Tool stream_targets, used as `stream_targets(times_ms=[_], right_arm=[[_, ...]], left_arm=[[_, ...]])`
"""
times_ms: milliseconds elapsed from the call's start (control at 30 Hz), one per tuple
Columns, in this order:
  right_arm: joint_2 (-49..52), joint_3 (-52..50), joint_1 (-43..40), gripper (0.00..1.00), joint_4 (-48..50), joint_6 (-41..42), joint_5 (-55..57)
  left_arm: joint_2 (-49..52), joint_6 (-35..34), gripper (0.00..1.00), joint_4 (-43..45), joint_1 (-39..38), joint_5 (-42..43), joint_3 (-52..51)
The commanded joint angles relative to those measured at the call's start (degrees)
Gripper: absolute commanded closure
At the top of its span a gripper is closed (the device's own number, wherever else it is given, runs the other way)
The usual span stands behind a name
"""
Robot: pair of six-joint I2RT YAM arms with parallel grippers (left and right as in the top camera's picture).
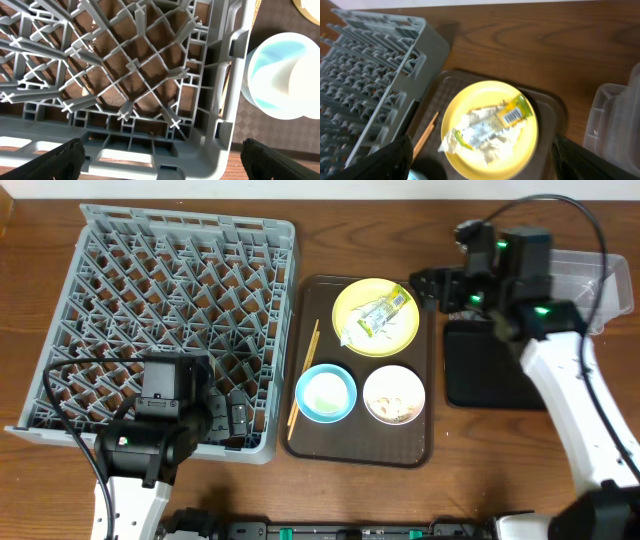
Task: Sort waste into correct bins and load items into the dishwasher
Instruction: 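Reach the right gripper to the yellow plate and grasp the wrapper and tissue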
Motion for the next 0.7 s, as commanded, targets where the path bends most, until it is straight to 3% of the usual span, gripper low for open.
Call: stream_targets(times_ms=[0,300,533,667], right_arm=[[4.63,1.14,5.73,0.16,2.16,5.84,8.61],[17.29,1.14,14.64,0.19,4.76,15.87,24.65],[25.70,1.14,16.26,0.29,8.07,25.68,24.61],[28.35,1.14,16.33,0.44,8.09,28.41,23.34]], left_arm=[[-0.09,-0.26,0.00,-0.11,-0.22,0.15,1.46],[-0.09,-0.26,0.00,0.07,-0.22,0.13,1.44],[-0.09,-0.26,0.00,0.04,-0.22,0.15,1.44],[-0.09,-0.26,0.00,0.04,-0.22,0.15,1.44]])
